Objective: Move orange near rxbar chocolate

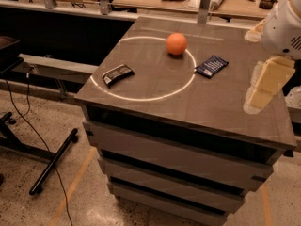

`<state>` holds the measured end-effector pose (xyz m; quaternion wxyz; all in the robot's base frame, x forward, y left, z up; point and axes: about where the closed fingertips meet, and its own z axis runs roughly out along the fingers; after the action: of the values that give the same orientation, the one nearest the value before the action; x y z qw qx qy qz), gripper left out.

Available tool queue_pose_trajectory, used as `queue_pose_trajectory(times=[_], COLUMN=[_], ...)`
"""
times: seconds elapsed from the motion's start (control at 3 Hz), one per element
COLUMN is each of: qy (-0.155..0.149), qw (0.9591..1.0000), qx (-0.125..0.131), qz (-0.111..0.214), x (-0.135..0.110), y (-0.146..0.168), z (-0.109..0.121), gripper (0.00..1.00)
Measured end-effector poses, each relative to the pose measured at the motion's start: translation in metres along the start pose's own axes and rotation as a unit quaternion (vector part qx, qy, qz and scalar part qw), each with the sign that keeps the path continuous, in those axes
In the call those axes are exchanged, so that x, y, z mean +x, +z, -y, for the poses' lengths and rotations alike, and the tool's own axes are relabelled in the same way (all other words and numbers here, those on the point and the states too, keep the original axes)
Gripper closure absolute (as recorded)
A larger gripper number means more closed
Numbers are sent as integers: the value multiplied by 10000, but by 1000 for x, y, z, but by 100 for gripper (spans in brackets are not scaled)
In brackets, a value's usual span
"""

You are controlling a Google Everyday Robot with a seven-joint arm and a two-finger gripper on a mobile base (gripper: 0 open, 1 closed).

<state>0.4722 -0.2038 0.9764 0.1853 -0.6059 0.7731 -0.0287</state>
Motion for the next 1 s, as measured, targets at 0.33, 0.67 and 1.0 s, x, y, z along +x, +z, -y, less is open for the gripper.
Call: queue_pose_trajectory(times=[0.33, 0.67, 1.0], qy=[227, 526, 556], qw=[9986, 9913, 9884], qx=[275, 817, 981], qz=[394, 885, 1016], x=[-27, -62, -70], y=[18, 34, 33], z=[51, 113, 125], gripper=[0, 0, 0])
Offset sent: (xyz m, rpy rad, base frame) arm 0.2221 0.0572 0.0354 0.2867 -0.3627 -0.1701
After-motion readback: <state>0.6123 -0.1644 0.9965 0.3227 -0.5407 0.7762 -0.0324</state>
